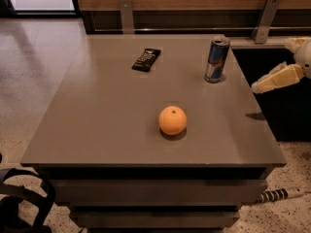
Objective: Knock redbull can over
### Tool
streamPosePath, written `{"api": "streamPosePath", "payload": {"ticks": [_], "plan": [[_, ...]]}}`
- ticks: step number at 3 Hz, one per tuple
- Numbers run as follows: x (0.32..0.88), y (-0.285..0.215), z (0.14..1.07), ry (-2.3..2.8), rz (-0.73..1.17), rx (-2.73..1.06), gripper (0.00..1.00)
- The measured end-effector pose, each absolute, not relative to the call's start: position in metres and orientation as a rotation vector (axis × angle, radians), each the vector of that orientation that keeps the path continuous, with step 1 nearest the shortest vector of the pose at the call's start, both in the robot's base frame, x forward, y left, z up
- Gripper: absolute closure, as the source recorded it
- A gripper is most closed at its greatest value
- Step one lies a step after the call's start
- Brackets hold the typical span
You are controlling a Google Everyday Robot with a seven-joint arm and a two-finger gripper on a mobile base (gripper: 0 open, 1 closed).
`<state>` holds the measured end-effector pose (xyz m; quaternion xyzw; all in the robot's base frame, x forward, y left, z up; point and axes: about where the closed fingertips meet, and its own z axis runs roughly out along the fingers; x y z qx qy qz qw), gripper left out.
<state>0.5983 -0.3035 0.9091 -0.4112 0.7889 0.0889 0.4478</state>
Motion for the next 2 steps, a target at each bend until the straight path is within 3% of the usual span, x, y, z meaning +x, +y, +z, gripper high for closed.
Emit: {"api": "streamPosePath", "payload": {"ticks": [2], "plan": [[0.666,-0.304,0.892,1.735,0.386,-0.881,0.00]]}}
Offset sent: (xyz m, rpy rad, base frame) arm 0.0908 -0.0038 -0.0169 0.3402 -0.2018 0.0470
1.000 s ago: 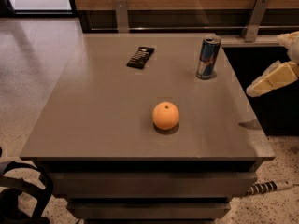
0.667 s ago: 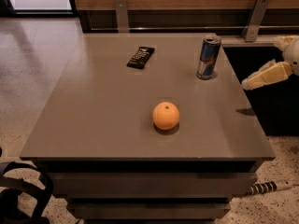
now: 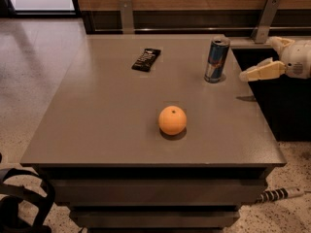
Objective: Knock redbull can over
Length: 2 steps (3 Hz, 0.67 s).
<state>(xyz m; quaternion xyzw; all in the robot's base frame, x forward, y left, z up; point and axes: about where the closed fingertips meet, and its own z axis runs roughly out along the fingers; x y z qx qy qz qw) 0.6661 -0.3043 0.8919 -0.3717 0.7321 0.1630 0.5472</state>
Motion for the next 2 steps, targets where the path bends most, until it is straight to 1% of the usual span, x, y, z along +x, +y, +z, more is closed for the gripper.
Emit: {"api": "streamPosePath", "payload": {"ticks": [2], "plan": [[0.684,-0.267,0.916,1.480,0.509,-0.837,0.00]]}}
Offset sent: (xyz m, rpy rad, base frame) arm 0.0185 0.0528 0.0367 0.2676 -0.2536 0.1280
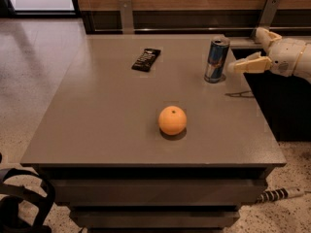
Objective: Knock redbull can over
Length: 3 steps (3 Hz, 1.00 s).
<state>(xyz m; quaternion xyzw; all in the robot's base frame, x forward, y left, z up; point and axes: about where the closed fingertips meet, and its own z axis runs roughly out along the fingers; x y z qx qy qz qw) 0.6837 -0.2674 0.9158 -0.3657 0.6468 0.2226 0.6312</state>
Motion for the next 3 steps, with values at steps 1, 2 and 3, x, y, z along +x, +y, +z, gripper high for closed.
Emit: {"api": "streamPosePath", "payload": {"ticks": [1,2,3], "plan": [[0.688,-0.236,0.928,1.407,0.559,-0.877,0.00],[0.692,-0.220,0.917,1.440,0.604,-0.935,0.00],[0.695,-0.213,0.897,1.464,0.669,-0.955,0.00]]}}
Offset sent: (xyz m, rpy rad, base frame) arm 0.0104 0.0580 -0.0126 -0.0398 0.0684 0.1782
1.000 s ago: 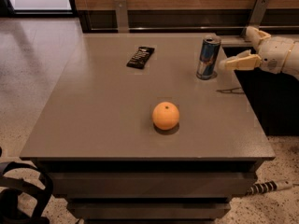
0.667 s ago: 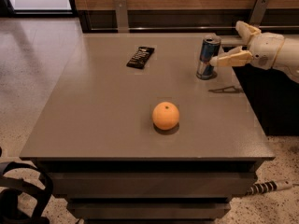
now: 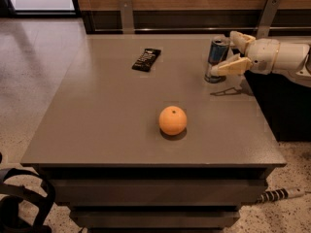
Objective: Knock redbull can over
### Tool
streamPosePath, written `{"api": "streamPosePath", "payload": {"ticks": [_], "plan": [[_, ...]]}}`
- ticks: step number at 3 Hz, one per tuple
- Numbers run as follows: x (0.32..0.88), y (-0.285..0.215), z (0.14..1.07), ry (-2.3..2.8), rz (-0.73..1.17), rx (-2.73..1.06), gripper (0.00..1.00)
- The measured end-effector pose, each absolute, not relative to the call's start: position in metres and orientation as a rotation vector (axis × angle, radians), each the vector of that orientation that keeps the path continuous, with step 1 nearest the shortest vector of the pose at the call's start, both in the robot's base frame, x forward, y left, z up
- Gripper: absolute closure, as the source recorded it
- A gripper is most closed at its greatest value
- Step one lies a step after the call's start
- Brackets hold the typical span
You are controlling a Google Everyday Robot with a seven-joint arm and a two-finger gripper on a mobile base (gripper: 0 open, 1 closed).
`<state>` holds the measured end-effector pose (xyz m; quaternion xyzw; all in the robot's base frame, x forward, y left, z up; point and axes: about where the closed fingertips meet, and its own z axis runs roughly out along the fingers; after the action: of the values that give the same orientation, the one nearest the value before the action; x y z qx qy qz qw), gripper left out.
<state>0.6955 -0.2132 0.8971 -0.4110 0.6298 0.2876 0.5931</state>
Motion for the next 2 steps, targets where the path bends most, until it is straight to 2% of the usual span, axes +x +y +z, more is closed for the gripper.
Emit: {"api": "streamPosePath", "payload": {"ticks": [2], "plan": [[0.688,-0.218,0.867,1.487,0.731,-0.915,0.00]]}}
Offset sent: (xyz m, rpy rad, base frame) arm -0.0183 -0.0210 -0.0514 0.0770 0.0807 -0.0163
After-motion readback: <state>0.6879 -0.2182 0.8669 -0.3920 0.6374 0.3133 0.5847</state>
